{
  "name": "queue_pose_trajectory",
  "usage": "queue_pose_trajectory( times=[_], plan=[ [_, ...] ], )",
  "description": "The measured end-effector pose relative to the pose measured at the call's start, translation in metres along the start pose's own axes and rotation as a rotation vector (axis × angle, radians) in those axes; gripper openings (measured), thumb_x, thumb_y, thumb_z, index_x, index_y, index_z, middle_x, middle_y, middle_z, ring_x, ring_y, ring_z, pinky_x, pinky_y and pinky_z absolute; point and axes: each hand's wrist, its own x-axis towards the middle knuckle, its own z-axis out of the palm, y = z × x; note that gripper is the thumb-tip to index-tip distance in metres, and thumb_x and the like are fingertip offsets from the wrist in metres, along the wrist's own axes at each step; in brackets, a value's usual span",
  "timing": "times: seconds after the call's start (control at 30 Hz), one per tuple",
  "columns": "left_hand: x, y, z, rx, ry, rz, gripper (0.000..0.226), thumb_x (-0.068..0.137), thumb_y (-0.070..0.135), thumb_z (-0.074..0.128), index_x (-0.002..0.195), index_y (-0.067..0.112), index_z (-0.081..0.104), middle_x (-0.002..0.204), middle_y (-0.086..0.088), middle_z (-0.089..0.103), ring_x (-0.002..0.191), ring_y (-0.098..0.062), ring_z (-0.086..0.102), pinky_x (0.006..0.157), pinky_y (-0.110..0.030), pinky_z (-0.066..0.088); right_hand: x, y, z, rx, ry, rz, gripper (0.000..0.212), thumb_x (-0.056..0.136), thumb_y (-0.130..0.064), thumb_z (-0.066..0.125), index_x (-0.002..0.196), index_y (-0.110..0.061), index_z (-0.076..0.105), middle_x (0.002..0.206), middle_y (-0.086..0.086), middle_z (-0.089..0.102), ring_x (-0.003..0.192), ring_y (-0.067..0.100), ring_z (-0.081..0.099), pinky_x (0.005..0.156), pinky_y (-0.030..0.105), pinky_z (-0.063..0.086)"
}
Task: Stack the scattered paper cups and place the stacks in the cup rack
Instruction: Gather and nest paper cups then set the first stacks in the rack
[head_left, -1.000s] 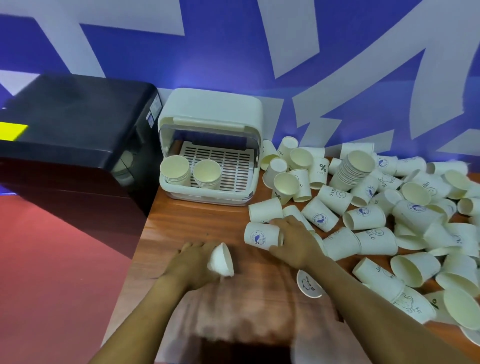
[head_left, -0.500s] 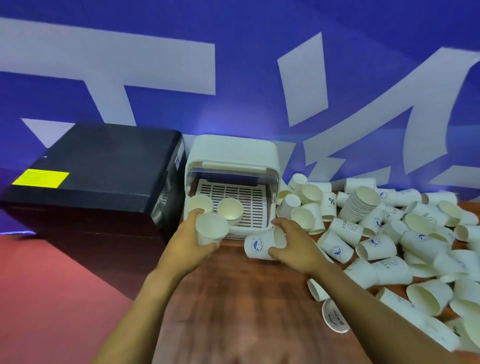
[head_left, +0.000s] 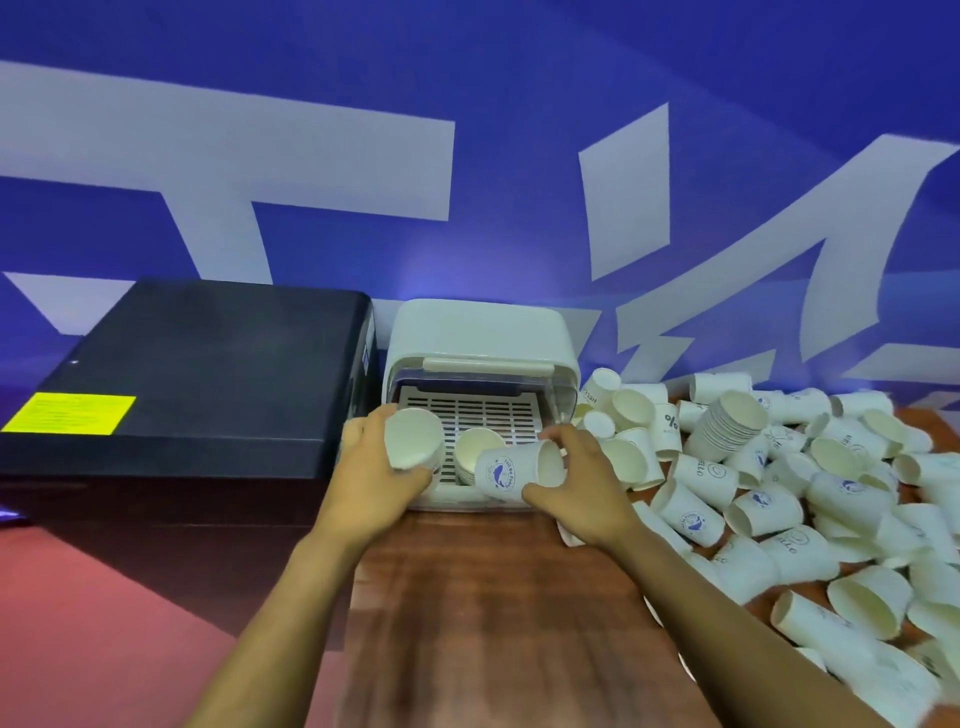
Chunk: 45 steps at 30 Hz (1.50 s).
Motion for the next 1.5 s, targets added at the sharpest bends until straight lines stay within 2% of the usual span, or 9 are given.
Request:
queue_pose_trajectory(
  times=[0.1, 0.3, 0.5, 0.73, 0.93, 1.07, 1.3, 1.4, 1.5],
  plan=[
    [0.007, 0.0, -0.001, 0.01, 0.004, -0.015, 0.067, 0.074, 0.014, 0.073, 0.131, 0.026, 0.04, 0.123, 0.005, 0.033, 0.098, -0.007, 0.043, 0.084, -0.021, 0.035, 0.011, 0.0, 0.005, -0.004, -0.024, -0.002, 0.067, 0.065, -0.027, 0.078, 0.124, -0.025, 0.046, 0.119, -0.003, 0.046, 0.108, 0.014, 0.049, 0.092, 0.029, 0.045],
    [0.022, 0.0, 0.006, 0.024, 0.061, -0.027, 0.07, 0.071, 0.021, 0.079, 0.129, 0.026, 0.042, 0.12, 0.007, 0.036, 0.108, -0.013, 0.047, 0.087, -0.024, 0.038, 0.031, -0.002, 0.014, 0.017, -0.021, -0.11, 0.065, 0.07, -0.027, 0.076, 0.126, -0.027, 0.045, 0.121, -0.011, 0.046, 0.113, 0.008, 0.045, 0.095, 0.022, 0.039],
    [0.037, -0.003, 0.013, 0.087, 0.085, -0.056, 0.073, 0.072, 0.028, 0.078, 0.134, 0.025, 0.041, 0.127, 0.001, 0.039, 0.115, -0.019, 0.047, 0.097, -0.037, 0.044, 0.048, -0.004, 0.022, 0.0, -0.033, -0.209, 0.06, 0.075, -0.024, 0.073, 0.129, -0.024, 0.046, 0.128, -0.008, 0.045, 0.12, 0.009, 0.04, 0.098, 0.017, 0.028],
    [0.043, -0.009, 0.023, 0.133, 0.049, -0.077, 0.072, 0.075, 0.027, 0.076, 0.136, 0.024, 0.038, 0.13, 0.0, 0.038, 0.115, -0.02, 0.047, 0.094, -0.031, 0.041, 0.059, 0.003, 0.031, -0.075, -0.07, -0.258, 0.059, 0.075, -0.033, 0.072, 0.128, -0.027, 0.047, 0.13, -0.009, 0.046, 0.121, 0.014, 0.042, 0.105, 0.031, 0.035],
    [0.051, -0.019, 0.028, 0.141, 0.012, -0.079, 0.07, 0.074, 0.027, 0.077, 0.133, 0.025, 0.04, 0.127, 0.001, 0.039, 0.113, -0.018, 0.047, 0.092, -0.026, 0.04, 0.067, 0.004, 0.038, -0.084, -0.07, -0.279, 0.058, 0.076, -0.032, 0.071, 0.129, -0.025, 0.048, 0.132, -0.007, 0.046, 0.122, 0.012, 0.041, 0.101, 0.022, 0.031],
    [0.055, -0.027, 0.034, 0.183, -0.016, -0.095, 0.068, 0.073, 0.026, 0.076, 0.131, 0.026, 0.041, 0.125, 0.0, 0.041, 0.112, -0.022, 0.048, 0.094, -0.035, 0.045, 0.073, 0.006, 0.046, -0.117, -0.096, -0.26, 0.059, 0.077, -0.036, 0.071, 0.13, -0.026, 0.048, 0.134, -0.008, 0.046, 0.124, 0.012, 0.038, 0.098, 0.017, 0.026],
    [0.063, -0.035, 0.045, 0.285, -0.045, -0.158, 0.069, 0.073, 0.03, 0.075, 0.134, 0.024, 0.042, 0.129, -0.003, 0.046, 0.116, -0.027, 0.048, 0.094, -0.046, 0.046, 0.083, 0.011, 0.063, -0.144, -0.202, -0.199, 0.068, 0.078, -0.043, 0.071, 0.137, -0.027, 0.041, 0.14, -0.006, 0.044, 0.129, 0.017, 0.037, 0.104, 0.023, 0.025],
    [0.064, -0.04, 0.053, 0.342, -0.113, -0.229, 0.08, 0.073, 0.025, 0.074, 0.141, 0.022, 0.033, 0.143, 0.0, 0.039, 0.13, -0.026, 0.039, 0.102, -0.047, 0.041, 0.08, 0.013, 0.069, -0.154, -0.302, -0.139, 0.08, 0.079, -0.048, 0.068, 0.145, -0.028, 0.028, 0.149, -0.006, 0.035, 0.134, 0.018, 0.034, 0.109, 0.031, 0.026],
    [0.064, -0.043, 0.058, 0.381, -0.206, -0.294, 0.094, 0.078, 0.026, 0.071, 0.151, 0.019, 0.013, 0.158, 0.0, 0.013, 0.145, -0.028, 0.014, 0.112, -0.051, 0.027, 0.079, 0.018, 0.071, -0.197, -0.35, -0.146, 0.083, 0.08, -0.049, 0.066, 0.147, -0.029, 0.022, 0.154, -0.007, 0.027, 0.14, 0.017, 0.026, 0.114, 0.035, 0.024]
  ],
)
